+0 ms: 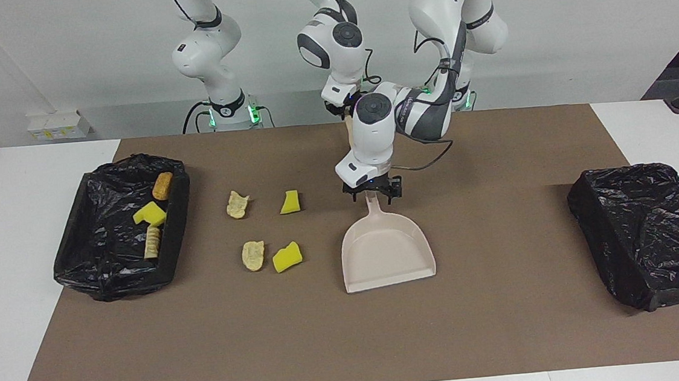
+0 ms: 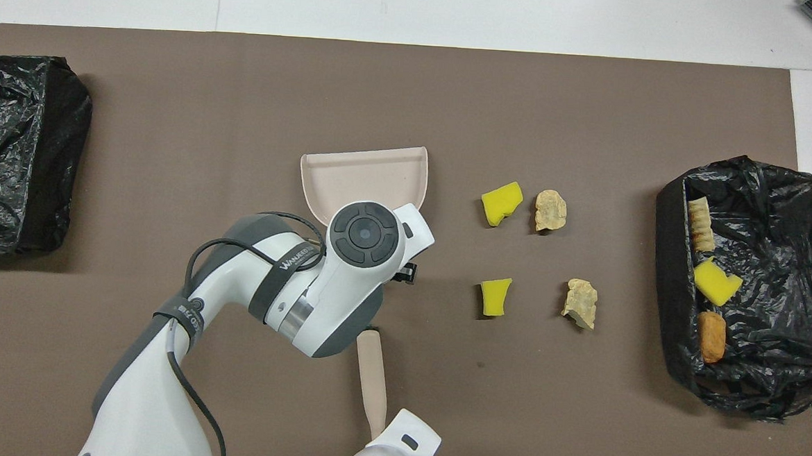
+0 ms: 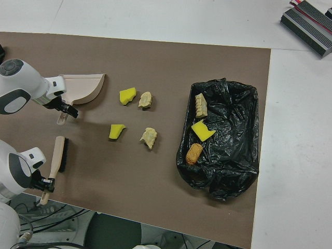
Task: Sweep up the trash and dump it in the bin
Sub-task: 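Reach the left gripper toward the dustpan handle, then grasp the dustpan with the left gripper while the right gripper grasps the brush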
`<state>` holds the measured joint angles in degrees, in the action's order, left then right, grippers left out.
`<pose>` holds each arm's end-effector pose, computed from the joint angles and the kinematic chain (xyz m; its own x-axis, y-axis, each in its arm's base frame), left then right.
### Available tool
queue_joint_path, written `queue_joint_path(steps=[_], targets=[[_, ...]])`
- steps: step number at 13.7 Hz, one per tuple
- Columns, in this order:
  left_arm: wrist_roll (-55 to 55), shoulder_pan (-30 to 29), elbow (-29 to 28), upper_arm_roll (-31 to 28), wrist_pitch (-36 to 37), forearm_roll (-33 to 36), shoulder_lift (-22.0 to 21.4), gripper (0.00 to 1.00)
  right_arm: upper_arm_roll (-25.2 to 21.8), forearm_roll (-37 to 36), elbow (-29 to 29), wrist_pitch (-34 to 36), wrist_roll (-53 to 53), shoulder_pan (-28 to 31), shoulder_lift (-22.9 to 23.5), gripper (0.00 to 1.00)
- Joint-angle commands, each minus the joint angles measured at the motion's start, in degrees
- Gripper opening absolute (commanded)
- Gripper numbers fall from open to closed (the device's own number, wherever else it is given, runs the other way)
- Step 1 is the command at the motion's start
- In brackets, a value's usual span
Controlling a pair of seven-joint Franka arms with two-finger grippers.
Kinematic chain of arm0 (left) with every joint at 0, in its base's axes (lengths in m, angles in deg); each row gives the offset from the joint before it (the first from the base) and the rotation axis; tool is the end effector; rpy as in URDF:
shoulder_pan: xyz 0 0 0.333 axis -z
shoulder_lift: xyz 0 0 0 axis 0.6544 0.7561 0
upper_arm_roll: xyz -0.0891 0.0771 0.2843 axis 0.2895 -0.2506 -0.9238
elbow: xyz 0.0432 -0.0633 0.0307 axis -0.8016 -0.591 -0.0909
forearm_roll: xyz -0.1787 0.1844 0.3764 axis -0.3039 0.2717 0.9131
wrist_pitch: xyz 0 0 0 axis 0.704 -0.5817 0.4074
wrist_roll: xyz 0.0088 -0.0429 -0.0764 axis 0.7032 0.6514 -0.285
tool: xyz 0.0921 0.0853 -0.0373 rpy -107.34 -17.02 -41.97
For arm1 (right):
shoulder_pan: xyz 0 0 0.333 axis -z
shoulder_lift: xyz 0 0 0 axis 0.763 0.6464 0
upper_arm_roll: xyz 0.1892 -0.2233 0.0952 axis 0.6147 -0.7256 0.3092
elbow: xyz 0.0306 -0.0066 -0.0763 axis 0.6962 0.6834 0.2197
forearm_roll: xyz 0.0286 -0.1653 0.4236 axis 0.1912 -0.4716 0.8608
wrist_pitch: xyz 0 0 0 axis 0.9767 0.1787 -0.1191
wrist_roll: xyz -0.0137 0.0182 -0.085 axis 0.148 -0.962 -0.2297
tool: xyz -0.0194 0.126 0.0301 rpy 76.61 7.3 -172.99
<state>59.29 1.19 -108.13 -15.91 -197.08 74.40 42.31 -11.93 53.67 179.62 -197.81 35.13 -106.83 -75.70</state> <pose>0.5173 -0.4341 0.2617 0.9595 -0.2800 -0.0302 -0.2806 -0.9597 -0.0167 0.2582 0.4499 0.2631 0.9586 0.1582 -0.2369 0.1530 -0.9874 -0.0401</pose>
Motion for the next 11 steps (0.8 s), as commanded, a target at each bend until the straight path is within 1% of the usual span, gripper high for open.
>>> queue_joint_path(steps=[1,2,4,5,6,7,9,11], targets=[[-0.74,0.56,-1.12,-1.16,-1.5,-0.21,-0.73,1.0,-0.19,1.0,0.42,-0.75,-2.45,-0.38,-1.21,0.0],[-0.83,0.12,-0.77,-1.25,-1.68,-0.21,-0.81,0.86,-0.37,0.39,0.24,0.38,-2.72,-0.12,-1.91,0.0],[-0.74,0.11,-0.85,-1.34,-1.42,-0.21,-1.08,0.47,-0.72,0.3,-1.77,5.12,-2.81,0.5,-2.96,0.0],[-0.48,0.12,-1.03,-1.25,-1.33,-0.12,-1.25,0.33,-0.81,0.3,-2.39,7.32,-2.81,1.2,-3.84,0.0],[-0.13,0.03,-0.94,-1.42,-1.07,0.58,-1.17,0.26,-0.81,0.21,-2.31,10.12,-2.38,2.25,-5.68,0.0],[0.14,-0.15,-0.94,-1.77,-0.98,1.71,-1.6,0.12,-0.81,0.04,-2.31,14.07,-1.68,3.83,-7.87,0.0],[2.41,-2.07,-0.51,-1.86,-0.98,2.95,-2.22,0.0,-0.81,-1.71,-2.31,20.58,0.17,7.43,-12.0,0.0],[6.71,-2.95,-0.76,-1.86,-0.19,2.96,-4.32,0.0,-0.81,-5.4,-2.31,25.25,0.53,11.03,-13.34,0.0]])
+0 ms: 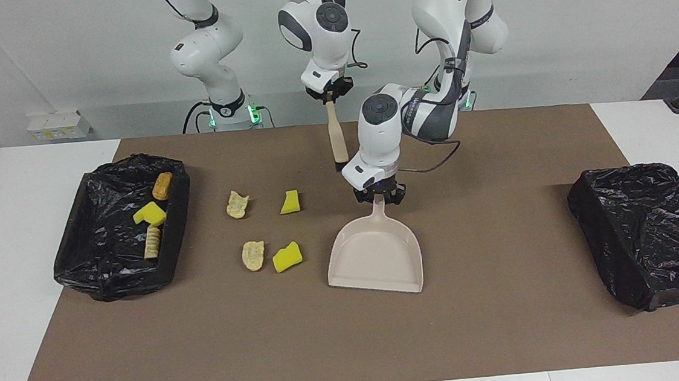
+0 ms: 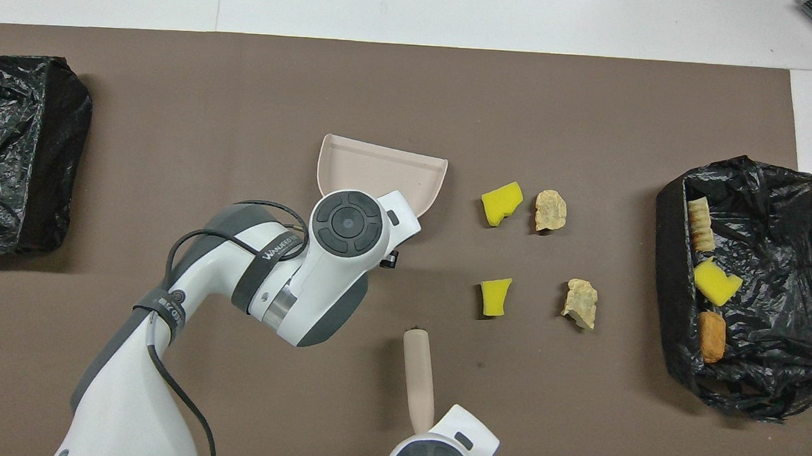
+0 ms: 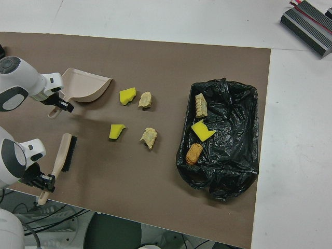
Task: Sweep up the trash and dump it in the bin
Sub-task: 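Grasp the dustpan with the left gripper while the right gripper grasps the brush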
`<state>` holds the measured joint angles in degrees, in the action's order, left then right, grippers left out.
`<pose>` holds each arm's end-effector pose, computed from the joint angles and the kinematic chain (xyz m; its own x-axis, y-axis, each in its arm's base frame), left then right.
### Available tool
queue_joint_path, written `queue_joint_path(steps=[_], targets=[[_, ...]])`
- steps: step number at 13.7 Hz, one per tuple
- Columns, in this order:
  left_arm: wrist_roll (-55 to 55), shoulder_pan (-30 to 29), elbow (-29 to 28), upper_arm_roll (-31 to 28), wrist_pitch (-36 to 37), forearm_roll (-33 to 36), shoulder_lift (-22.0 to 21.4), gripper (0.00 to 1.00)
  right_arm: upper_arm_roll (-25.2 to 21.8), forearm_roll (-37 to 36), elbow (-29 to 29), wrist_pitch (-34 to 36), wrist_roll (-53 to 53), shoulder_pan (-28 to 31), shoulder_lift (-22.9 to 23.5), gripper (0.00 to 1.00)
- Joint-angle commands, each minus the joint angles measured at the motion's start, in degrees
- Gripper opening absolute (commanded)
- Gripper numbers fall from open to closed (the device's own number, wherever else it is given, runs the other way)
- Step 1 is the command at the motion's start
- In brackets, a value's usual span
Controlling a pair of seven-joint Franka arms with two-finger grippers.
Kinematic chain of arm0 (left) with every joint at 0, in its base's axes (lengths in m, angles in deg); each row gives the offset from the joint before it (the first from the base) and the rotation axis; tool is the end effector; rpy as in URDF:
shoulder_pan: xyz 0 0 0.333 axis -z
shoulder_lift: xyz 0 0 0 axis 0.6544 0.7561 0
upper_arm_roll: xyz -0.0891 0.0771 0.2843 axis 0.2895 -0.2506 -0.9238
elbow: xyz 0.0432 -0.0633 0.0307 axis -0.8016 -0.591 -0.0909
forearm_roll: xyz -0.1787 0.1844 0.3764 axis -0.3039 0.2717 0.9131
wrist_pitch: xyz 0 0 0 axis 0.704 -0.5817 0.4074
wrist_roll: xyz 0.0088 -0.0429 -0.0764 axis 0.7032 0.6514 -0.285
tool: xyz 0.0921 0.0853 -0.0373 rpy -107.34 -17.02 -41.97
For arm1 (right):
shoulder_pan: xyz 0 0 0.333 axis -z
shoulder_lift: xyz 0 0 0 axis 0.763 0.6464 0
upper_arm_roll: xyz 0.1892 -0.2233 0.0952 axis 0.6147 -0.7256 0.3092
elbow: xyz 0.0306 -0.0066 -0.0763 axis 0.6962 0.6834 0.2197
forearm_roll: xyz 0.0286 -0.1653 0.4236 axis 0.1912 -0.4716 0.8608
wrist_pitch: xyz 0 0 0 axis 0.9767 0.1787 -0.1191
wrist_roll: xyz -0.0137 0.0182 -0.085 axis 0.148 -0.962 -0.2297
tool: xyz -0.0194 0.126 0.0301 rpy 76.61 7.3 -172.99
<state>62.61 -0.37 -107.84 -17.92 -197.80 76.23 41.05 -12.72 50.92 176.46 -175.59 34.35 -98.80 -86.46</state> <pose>0.5477 -0.4029 0.2807 0.9551 -0.2958 0.0187 -0.2950 -0.9548 -0.0355 0.2962 0.3840 0.3615 0.9410 0.0628 -0.3324 0.0858 -0.9948 0.0551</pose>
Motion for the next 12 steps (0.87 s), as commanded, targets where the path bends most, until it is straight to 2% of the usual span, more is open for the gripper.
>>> queue_joint_path(steps=[1,3,5,8,12], targets=[[5.5,-2.7,-0.97,0.15,1.49,1.21,-3.76,0.0,-0.02,-4.14,0.85,3.84,1.66,4.93,-2.59,0.0],[12.69,-3.41,-0.88,-0.12,4.12,1.91,-5.43,0.0,-0.02,-8.01,0.68,4.63,3.76,8.27,-2.5,0.0],[20.77,-4.03,-0.88,-0.29,8.59,6.63,-6.23,0.0,-0.02,-13.79,-0.11,4.98,7.35,11.61,-2.41,0.0],[30.62,-5.95,-1.58,-0.47,9.58,8.42,-8.15,0.0,0.07,-23.29,-0.21,3.93,13.07,17.14,-1.62,0.0],[46.96,-7.27,-4.4,-0.47,10.02,8.42,-10.09,0.0,0.25,-27.8,2.07,3.06,16.24,26.54,-1.36,0.0]])
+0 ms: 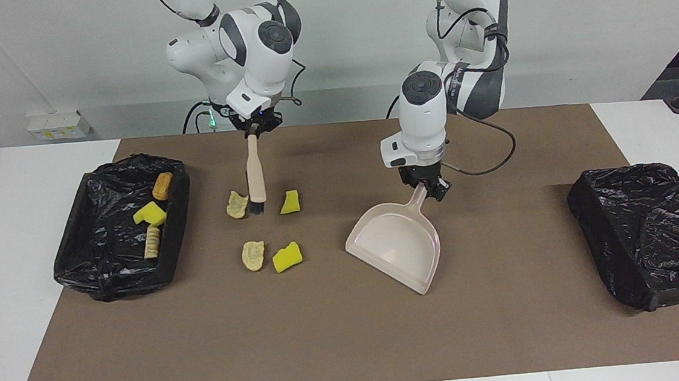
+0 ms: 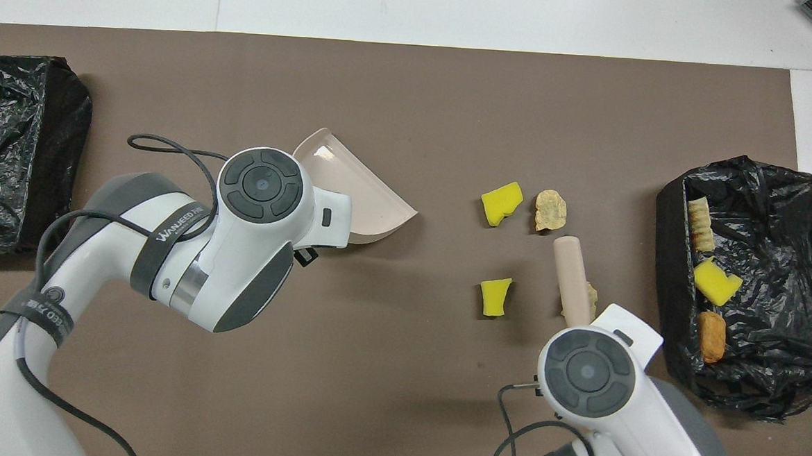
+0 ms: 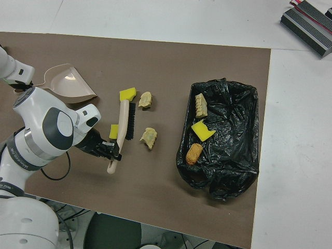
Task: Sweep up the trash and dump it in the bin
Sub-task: 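Grasp the dustpan with the left gripper while the right gripper grasps the brush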
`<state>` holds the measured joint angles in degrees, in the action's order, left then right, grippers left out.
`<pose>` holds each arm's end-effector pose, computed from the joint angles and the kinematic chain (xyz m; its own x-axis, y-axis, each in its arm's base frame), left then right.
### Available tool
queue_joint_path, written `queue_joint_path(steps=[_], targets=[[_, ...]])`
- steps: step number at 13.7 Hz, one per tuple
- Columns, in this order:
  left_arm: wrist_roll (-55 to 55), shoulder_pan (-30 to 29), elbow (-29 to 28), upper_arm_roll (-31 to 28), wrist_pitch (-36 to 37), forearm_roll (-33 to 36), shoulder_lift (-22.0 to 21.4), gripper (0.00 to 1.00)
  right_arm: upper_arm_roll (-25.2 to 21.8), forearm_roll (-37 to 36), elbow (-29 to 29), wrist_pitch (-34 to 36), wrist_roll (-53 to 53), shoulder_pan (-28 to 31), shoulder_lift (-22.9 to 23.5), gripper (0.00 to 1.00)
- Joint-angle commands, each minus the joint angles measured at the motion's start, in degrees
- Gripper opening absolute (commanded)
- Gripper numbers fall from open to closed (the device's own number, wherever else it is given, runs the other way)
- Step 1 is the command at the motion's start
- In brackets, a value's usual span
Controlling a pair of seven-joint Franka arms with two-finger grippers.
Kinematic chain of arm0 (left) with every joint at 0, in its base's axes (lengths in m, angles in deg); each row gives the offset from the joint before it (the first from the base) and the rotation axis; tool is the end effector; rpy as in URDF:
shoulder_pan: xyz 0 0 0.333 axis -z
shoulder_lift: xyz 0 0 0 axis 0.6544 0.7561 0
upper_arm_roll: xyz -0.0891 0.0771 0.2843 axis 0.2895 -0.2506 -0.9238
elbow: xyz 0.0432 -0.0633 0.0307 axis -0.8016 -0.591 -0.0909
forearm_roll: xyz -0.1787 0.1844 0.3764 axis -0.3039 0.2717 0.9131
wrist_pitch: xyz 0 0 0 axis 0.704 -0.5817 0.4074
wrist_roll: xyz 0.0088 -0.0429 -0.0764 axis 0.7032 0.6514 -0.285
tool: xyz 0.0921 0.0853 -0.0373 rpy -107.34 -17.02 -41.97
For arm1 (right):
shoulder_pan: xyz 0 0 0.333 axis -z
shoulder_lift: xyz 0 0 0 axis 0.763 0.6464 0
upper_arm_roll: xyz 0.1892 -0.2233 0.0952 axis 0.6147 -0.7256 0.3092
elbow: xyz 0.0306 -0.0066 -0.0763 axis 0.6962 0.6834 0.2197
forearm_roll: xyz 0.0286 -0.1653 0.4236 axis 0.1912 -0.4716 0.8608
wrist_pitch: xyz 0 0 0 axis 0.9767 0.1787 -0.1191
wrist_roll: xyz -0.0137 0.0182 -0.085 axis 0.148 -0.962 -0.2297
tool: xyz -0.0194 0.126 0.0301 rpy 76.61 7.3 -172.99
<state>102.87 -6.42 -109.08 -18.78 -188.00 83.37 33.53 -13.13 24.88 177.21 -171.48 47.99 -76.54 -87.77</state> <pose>0.5748 -0.3121 0.3436 0.5966 -0.7954 -0.1065 -0.8021 -0.5864 -0.1136 0.4315 0.1878 0.3643 0.9781 0.0307 -0.2059 0.1035 -0.9299 0.3530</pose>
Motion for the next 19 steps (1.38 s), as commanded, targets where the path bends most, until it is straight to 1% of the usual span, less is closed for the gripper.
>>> queue_joint_path(steps=[1,4,6,7,9,11,12,14,16,19], targets=[[11.17,-1.49,-3.16,0.39,0.13,1.28,-2.57,0.0,0.65,-1.77,2.21,-1.93,4.78,6.48,-0.13,0.0],[25.67,-3.16,-4.56,0.39,-1.0,1.28,-2.83,0.0,0.74,-2.12,3.09,-2.81,10.85,11.67,0.22,0.0],[33.42,-3.17,-6.14,0.39,-2.5,1.28,-3.53,0.0,0.92,-2.12,3.53,-2.82,12.53,11.34,2.32,0.0],[34.59,-3.17,-7.19,0.48,-3.63,1.28,-3.89,0.0,0.92,-1.86,3.53,-2.9,13.49,11.16,3.2,0.0],[34.51,-2.46,-7.99,0.57,-4.7,1.28,-3.1,0.0,0.92,-0.28,3.53,-4.48,16.39,11.16,3.65,0.0],[33.9,-2.29,-8.17,0.57,-6.45,1.2,-2.75,0.0,0.92,5.59,3.53,-5.71,17.9,11.07,4.87,0.0],[33.81,-1.85,-8.35,0.74,-6.55,1.2,-2.66,0.0,0.92,7.18,3.53,-7.02,17.72,11.07,5.84,0.0],[32.41,0.08,-9.14,0.74,-6.81,1.2,-2.92,0.0,0.92,11.65,2.84,-8.0,17.72,10.99,6.72,0.0],[30.12,1.39,-9.92,0.83,-6.81,1.2,-2.84,0.0,0.92,15.96,0.82,-9.23,17.72,9.68,8.39,0.0],[29.85,3.33,-12.47,0.74,-7.95,1.28,-3.62,0.0,0.92,22.29,-5.5,-8.79,16.93,7.65,12.34,0.0]])
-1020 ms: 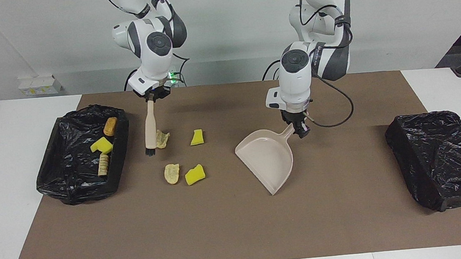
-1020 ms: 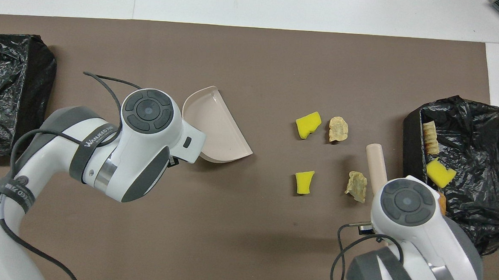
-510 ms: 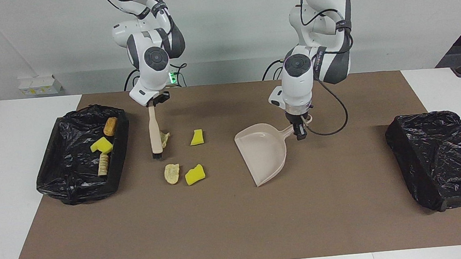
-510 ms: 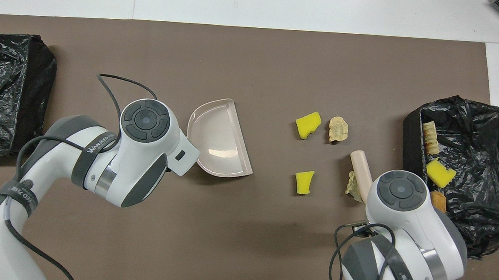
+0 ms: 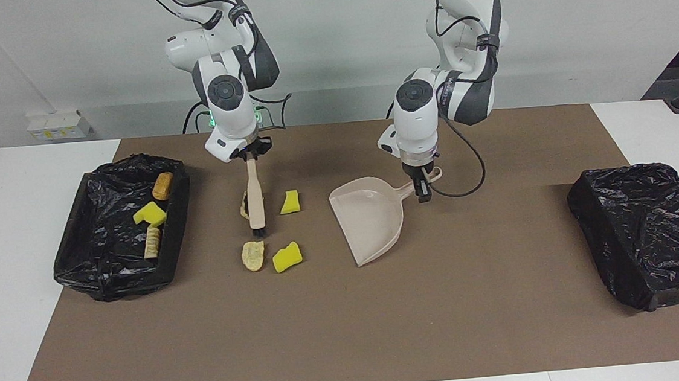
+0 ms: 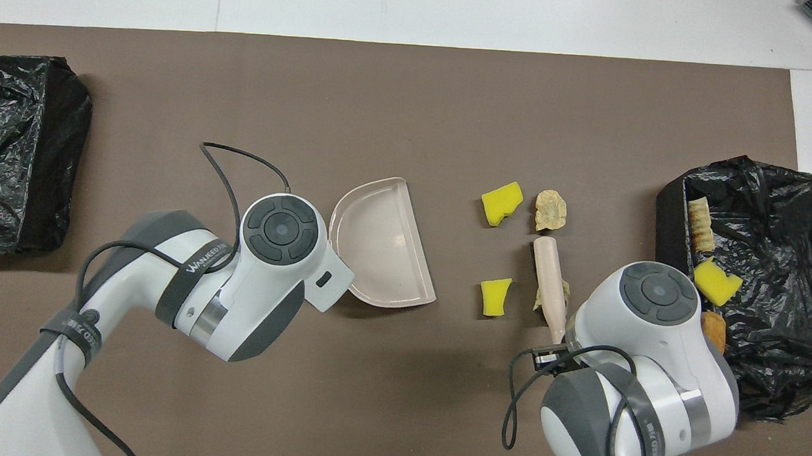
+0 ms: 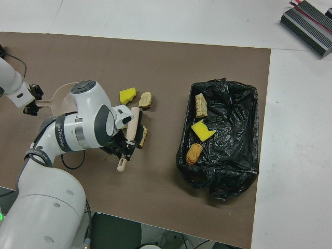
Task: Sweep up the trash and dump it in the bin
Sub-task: 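Sweep the scraps toward the dustpan with the right gripper's brush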
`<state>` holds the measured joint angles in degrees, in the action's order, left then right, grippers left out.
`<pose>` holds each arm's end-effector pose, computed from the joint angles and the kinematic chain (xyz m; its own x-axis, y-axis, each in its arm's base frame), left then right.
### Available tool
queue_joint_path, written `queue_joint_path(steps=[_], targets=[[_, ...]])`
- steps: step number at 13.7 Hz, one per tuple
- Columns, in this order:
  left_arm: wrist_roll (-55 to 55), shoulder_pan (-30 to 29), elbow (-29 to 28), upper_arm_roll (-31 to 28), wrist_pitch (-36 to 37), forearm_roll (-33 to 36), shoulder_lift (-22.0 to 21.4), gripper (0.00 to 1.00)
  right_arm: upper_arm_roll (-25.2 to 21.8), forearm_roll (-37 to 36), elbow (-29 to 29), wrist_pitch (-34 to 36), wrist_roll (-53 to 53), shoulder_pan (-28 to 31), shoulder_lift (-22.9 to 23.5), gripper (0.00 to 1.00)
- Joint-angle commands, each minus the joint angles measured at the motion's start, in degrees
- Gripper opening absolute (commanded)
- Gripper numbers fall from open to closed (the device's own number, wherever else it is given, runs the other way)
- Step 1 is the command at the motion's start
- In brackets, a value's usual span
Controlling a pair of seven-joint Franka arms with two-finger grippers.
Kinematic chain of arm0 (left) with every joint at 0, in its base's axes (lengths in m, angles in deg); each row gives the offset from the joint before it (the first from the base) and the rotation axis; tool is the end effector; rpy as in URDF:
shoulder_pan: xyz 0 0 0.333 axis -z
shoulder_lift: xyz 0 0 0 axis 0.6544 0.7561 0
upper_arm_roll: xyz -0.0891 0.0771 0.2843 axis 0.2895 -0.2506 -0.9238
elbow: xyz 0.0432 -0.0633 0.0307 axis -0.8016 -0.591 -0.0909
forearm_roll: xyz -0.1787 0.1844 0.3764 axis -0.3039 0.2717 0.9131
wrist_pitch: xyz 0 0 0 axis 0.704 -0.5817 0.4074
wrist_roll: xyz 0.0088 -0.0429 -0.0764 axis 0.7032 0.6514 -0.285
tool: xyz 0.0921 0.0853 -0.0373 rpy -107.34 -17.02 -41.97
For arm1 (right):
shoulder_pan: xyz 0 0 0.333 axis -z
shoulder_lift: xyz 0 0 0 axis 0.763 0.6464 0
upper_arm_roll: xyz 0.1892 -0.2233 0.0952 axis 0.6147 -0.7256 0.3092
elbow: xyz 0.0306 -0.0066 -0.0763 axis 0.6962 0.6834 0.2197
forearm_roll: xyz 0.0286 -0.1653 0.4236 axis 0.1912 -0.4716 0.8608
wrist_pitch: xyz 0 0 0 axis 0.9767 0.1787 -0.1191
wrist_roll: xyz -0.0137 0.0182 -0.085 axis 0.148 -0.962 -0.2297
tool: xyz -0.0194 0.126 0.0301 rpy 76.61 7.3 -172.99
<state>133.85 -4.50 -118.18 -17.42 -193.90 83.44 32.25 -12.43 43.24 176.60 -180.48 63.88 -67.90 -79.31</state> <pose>0.5267 -0.3267 0.2859 0.0246 -0.9870 -0.1591 -0.9997 -0.0239 -0.0063 0.4657 0.1687 0.3012 0.9403 0.0909 -0.3281 0.0996 -0.9950 0.0098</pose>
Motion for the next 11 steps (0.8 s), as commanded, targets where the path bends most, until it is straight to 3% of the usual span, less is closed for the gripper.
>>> queue_joint_path(steps=[1,3,5,7,8,9,11], targets=[[-0.77,2.46,-3.46,-0.71,-2.13,1.47,-2.43,0.0,0.21,4.56,-6.83,0.64,0.51,-1.86,4.76,0.0],[0.8,2.55,-4.33,-0.54,-2.66,1.48,-2.52,0.0,0.21,3.61,-9.64,2.04,-4.57,-3.62,5.12,0.0],[0.65,2.47,-5.92,-0.45,-2.49,1.3,-3.4,0.0,-0.14,1.86,-12.98,8.0,-5.03,-3.1,3.63,0.0],[0.03,2.38,-5.92,-0.45,-2.14,0.77,-3.4,0.41,-0.05,-4.62,-14.66,10.31,-4.59,-3.01,3.45,0.0],[-0.5,2.47,-6.01,-0.45,-1.61,0.77,-3.49,0.72,-0.05,-7.53,-14.49,9.71,-3.28,-2.66,3.45,0.0],[-2.94,2.47,-6.01,-0.45,-1.34,0.77,-3.58,0.84,-0.14,-9.91,-13.8,8.92,-0.75,-1.35,3.45,0.0],[-7.6,2.55,-6.01,-0.45,-1.78,0.77,-3.49,0.86,0.04,-15.09,-13.7,5.67,3.92,1.73,5.11,0.0]])
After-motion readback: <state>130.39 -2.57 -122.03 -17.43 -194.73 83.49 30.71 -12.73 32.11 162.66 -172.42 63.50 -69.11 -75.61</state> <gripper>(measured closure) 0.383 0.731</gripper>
